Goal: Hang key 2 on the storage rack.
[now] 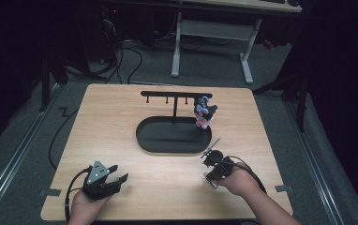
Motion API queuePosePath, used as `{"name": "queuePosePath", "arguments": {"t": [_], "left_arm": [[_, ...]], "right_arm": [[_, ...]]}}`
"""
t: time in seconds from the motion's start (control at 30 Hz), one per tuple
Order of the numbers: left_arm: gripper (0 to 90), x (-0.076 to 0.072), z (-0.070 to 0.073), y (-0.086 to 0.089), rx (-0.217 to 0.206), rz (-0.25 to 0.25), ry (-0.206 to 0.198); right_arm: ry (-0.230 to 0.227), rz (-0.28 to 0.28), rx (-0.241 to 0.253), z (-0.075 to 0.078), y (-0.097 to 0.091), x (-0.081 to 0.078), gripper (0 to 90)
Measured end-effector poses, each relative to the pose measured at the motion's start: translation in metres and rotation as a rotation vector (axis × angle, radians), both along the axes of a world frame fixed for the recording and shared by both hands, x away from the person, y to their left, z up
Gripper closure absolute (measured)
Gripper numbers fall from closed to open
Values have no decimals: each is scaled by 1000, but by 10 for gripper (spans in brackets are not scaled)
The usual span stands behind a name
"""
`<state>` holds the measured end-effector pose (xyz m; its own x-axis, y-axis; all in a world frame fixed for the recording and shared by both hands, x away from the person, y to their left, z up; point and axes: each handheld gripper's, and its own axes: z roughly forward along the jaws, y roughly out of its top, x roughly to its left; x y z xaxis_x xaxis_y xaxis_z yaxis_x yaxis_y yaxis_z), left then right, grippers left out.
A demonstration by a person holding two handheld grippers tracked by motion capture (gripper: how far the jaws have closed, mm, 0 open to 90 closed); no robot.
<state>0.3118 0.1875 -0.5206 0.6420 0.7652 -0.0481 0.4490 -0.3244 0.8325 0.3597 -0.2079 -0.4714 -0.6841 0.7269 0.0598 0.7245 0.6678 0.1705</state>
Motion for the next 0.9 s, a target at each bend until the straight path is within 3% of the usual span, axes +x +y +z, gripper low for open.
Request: {"name": "queuePosePath", "arguments": {"t": [0.53,0.9], "left_arm": [[443,-1,1,-1,3,1,-8],[439,0,0,0,-4,8,-8]], "right_arm": [[-34,-53,34,36,-20,-7,891],[-39,-76,42,55,-24,-2,891]]}}
